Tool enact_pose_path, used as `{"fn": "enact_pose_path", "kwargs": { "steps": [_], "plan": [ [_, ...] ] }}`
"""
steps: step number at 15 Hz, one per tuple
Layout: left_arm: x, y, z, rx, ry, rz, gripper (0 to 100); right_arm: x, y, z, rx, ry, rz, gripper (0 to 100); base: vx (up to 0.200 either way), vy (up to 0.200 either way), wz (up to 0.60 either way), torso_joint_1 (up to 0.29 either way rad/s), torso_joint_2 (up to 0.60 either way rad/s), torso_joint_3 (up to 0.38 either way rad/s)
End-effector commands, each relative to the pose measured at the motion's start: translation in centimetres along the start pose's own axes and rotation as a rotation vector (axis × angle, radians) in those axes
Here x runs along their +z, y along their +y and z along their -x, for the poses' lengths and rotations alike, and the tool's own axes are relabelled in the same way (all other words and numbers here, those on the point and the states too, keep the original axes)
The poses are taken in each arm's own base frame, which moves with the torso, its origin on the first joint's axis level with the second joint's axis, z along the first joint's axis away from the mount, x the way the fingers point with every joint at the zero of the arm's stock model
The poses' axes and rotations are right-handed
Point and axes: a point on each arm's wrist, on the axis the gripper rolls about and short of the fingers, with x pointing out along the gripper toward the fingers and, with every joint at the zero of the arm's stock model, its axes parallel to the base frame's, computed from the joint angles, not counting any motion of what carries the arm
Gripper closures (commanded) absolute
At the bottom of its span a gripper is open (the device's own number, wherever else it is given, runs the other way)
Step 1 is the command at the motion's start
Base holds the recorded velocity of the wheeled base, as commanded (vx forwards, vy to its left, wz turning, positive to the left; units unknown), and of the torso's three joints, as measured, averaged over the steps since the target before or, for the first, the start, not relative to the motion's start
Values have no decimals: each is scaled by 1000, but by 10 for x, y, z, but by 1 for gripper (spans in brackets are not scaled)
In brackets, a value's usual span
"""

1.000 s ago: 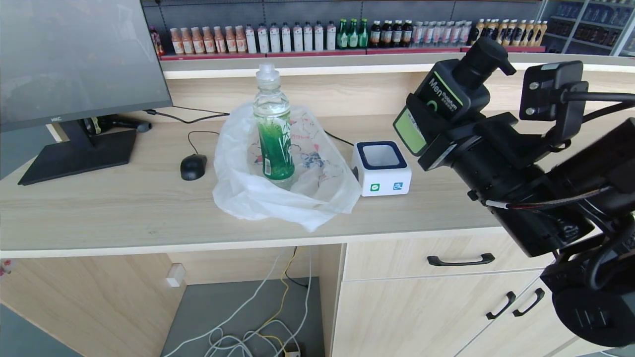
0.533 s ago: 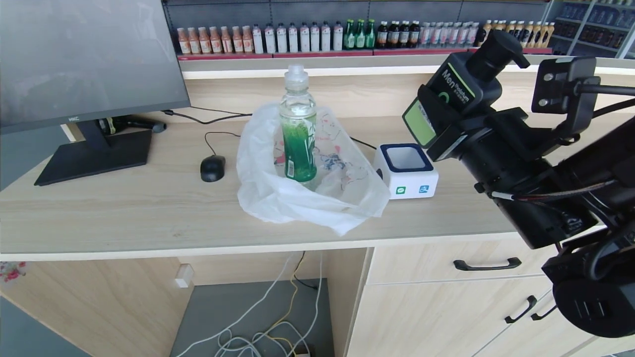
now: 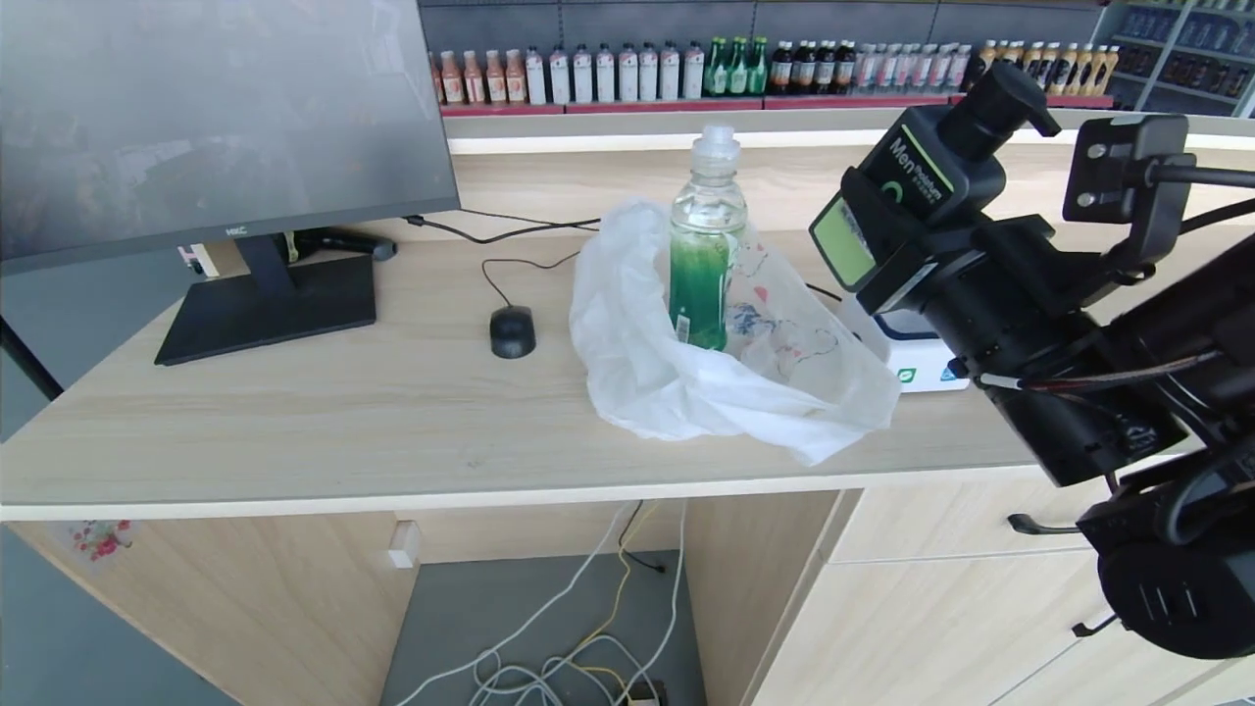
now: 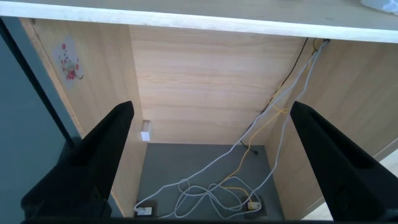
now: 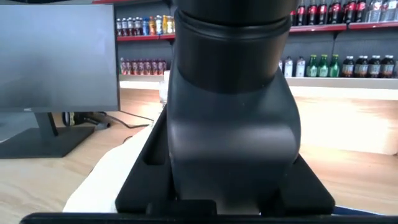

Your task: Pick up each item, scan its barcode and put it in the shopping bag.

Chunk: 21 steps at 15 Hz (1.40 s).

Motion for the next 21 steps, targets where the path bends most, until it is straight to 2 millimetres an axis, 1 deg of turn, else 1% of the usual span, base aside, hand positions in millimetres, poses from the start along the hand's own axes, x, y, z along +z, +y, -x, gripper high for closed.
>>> {"fn": "enact_pose_path", "kwargs": {
  "steps": [1, 2, 3, 4, 6, 7, 9, 10, 12, 13, 16, 18, 19, 21],
  "plan": [
    [0, 0, 0, 0, 0, 0, 0, -2, -8, -1, -23, 4, 14, 100, 0, 0, 0, 0, 0, 0],
    [0, 0, 0, -1, 0, 0, 0, -2, -11, -2, -33, 3, 9, 100, 0, 0, 0, 0, 0, 0],
    [0, 0, 0, -1, 0, 0, 0, -1, -22, -3, -86, -11, 4, 100, 0, 0, 0, 0, 0, 0],
    [0, 0, 0, 0, 0, 0, 0, -1, -28, -3, -124, -11, -1, 100, 0, 0, 0, 0, 0, 0],
    [0, 0, 0, -1, 0, 0, 0, -3, -29, -3, -140, -7, -19, 100, 0, 0, 0, 0, 0, 0],
    [0, 0, 0, -1, 0, 0, 0, -11, -28, -7, -142, 5, -22, 100, 0, 0, 0, 0, 0, 0],
    [0, 0, 0, 0, 0, 0, 0, -16, -29, -10, -149, 13, -12, 100, 0, 0, 0, 0, 0, 0],
    [0, 0, 0, -1, 0, 0, 0, -22, -29, -11, -160, 29, 8, 100, 0, 0, 0, 0, 0, 0],
    [0, 0, 0, -1, 0, 0, 0, -27, -28, -15, -150, 35, 67, 100, 0, 0, 0, 0, 0, 0],
    [0, 0, 0, -1, 0, 0, 0, -35, -23, -23, -137, 37, 82, 100, 0, 0, 0, 0, 0, 0],
    [0, 0, 0, -1, 0, 0, 0, -56, -7, -33, -102, 61, 72, 100, 0, 0, 0, 0, 0, 0],
    [0, 0, 0, 0, 0, 0, 0, -72, -3, -38, -93, 80, 69, 100, 0, 0, 0, 0, 0, 0],
    [0, 0, 0, -1, 0, 0, 0, -73, -3, -40, -95, 79, 67, 100, 0, 0, 0, 0, 0, 0],
    [0, 0, 0, -1, 0, 0, 0, -78, -4, -34, -99, 108, 67, 100, 0, 0, 0, 0, 0, 0]
  ]
}}
